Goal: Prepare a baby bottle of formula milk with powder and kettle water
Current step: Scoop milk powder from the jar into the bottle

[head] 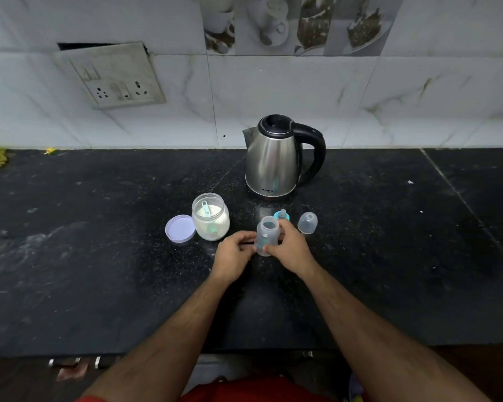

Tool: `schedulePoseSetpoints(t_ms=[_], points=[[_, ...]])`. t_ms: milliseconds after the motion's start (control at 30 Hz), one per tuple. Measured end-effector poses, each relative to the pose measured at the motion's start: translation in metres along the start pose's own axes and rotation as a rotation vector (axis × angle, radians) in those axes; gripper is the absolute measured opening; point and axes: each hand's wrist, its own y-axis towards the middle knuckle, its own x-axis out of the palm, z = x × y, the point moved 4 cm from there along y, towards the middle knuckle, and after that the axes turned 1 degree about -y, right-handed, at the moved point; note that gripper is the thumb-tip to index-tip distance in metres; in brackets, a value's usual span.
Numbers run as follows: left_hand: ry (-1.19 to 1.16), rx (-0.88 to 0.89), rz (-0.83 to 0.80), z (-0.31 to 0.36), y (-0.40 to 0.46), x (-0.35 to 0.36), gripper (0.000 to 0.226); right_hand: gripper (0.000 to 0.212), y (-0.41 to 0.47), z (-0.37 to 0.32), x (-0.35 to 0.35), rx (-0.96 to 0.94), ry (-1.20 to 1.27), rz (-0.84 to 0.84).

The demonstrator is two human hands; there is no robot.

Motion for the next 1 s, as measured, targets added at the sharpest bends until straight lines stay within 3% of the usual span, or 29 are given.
schedulePoseSetpoints(t_ms=[733,867,1000], points=[[0.082,-0.072,0.030,-0.001,-0.002,-0.010,0.036,0.066,0.003,0.008,0.011,0.013,-0.035,0.014],[0.069,-0.062,0.101,-0.005,-0.005,-0.015,0.028,0.056,-0.002,0.007,0.000,0.027,-0.124,0.073],[0.008,-0.060,0.209,-0.011,-0.011,-0.025,0.017,0.034,-0.004,0.000,-0.016,0.010,-0.149,0.199]])
